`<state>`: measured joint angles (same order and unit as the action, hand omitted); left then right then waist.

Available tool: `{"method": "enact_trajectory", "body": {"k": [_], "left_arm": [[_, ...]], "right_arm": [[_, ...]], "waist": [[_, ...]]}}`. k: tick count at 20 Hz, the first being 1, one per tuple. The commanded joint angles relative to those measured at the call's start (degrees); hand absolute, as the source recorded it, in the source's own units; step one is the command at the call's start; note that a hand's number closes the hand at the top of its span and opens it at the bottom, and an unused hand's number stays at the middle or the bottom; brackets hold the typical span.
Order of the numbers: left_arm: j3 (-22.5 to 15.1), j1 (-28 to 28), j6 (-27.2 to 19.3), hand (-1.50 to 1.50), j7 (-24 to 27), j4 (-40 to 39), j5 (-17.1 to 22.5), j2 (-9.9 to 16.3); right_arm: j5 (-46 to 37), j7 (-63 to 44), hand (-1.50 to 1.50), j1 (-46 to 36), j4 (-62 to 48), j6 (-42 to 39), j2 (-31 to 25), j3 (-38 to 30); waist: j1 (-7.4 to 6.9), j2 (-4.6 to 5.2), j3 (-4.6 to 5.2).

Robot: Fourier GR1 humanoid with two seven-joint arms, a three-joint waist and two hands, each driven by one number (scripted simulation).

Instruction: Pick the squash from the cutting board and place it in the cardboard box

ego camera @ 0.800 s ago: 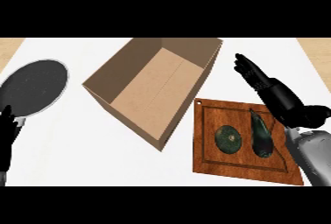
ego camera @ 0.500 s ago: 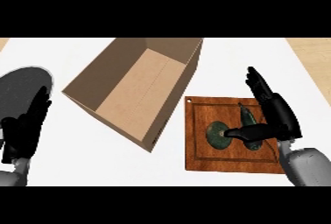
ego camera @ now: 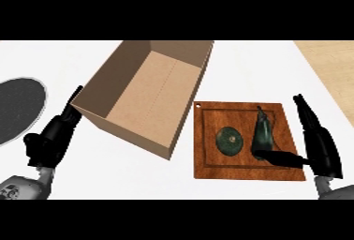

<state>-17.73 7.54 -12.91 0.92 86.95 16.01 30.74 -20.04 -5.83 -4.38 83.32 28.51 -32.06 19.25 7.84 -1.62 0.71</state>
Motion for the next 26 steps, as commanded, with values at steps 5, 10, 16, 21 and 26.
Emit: {"method": "enact_trajectory", "body": {"k": [5,10,16,21,26], "left_arm": [[-3.9,0.8,1.7,0.0,-0.4,2.0,-1.2,-2.0],[-5.5,1.3,2.3,0.0,-0.9,2.5,-1.4,-3.3],[-6.4,4.6,1.5,0.0,-4.9,3.4,-2.7,-4.5],[-6.7,8.0,2.5,0.0,-3.2,0.0,-4.6,-7.6],[-6.0,7.0,5.0,0.0,-2.4,-0.6,-4.8,-7.8]], "right_arm": [[-23.8,-20.4,-1.5,7.4,12.1,4.4,-4.3,6.6],[-28.2,-36.1,-1.5,10.0,24.7,-8.2,-1.8,12.6],[-35.2,-57.5,-1.5,11.8,41.4,-23.1,2.9,19.5],[-39.8,-70.7,-1.5,4.1,44.5,-34.6,14.3,22.2],[-43.1,-71.1,-1.5,-2.3,36.2,-38.4,23.7,21.4]], "waist": [[-1.37,0.09,0.11],[-3.09,0.43,0.07],[-5.51,0.87,-0.37],[-7.22,1.55,-0.56],[-8.13,1.68,-0.59]]}}
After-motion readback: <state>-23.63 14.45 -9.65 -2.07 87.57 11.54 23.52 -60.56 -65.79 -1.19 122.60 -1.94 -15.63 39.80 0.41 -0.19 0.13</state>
